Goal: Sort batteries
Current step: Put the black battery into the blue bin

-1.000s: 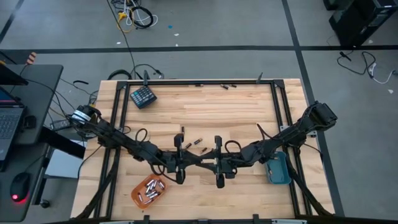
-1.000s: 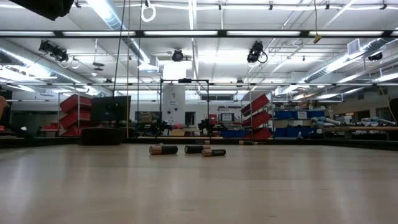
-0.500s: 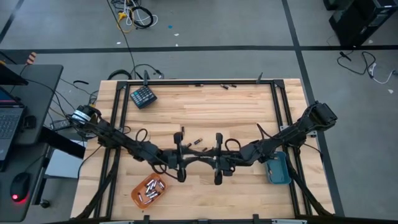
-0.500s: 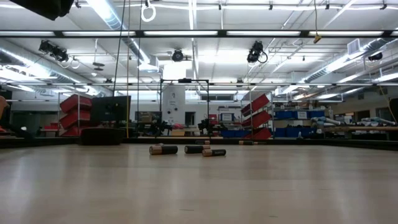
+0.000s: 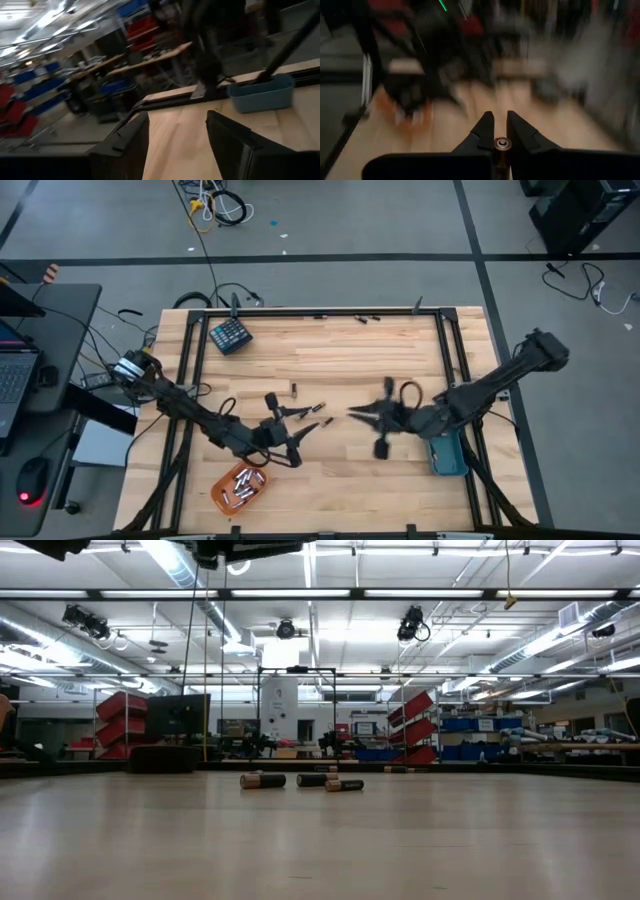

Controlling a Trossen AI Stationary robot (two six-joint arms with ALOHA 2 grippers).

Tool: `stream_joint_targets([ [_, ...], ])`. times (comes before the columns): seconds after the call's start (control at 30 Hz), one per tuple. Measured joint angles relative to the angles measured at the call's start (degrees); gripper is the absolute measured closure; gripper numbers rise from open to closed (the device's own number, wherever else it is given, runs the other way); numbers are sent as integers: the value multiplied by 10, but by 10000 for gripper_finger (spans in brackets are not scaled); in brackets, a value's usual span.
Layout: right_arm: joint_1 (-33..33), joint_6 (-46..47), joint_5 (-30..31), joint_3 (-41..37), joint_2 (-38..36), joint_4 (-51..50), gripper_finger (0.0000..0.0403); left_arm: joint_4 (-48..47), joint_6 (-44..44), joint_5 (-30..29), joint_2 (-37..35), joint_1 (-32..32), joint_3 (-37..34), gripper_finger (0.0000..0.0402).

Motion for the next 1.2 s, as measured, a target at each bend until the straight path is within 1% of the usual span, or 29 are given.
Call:
stream_joint_targets([
  [0.03, 0, 68, -8, 0, -24, -82, 383, 0, -1, -18, 0, -5, 0, 208],
  [0.1, -1, 221, -54, 0, -65, -245, 383, 1, -2, -49, 0, -15, 0, 208],
  [0.2, 0, 446, -170, 0, -102, -463, 383, 1, -2, -88, 0, -26, 0, 208],
  [0.27, 16, 564, -266, 0, -110, -583, 383, 1, -2, -100, 0, -31, 0, 208],
  [0.33, 40, 645, -368, 0, -107, -674, 383, 1, -2, -105, 0, -33, 0, 208],
  [0.37, 53, 673, -407, 0, -104, -712, 383, 1, -2, -105, 0, -33, 0, 208],
  [0.4, 65, 698, -434, 0, -102, -739, 383, 0, -2, -105, 0, -33, 0, 208],
  [0.43, 77, 724, -448, 0, -98, -761, 383, -2, -2, -105, 0, -33, 0, 208],
  [0.5, 97, 769, -465, 0, -91, -787, 383, -6, -2, -105, 0, -33, 0, 208],
  [0.7, 140, 809, -460, 0, -69, -775, 375, -11, -2, -106, 0, -33, 0, 208],
  [0.87, 156, 826, -452, 0, -53, -774, 375, -28, -4, -106, 0, -33, 0, 208],
  [1.03, 160, 827, -444, 0, -42, -773, 371, -29, -10, -106, 0, -34, 0, 208],
  [1.2, 160, 826, -445, 0, -34, -772, 347, -31, -11, -106, 0, -34, 0, 208],
])
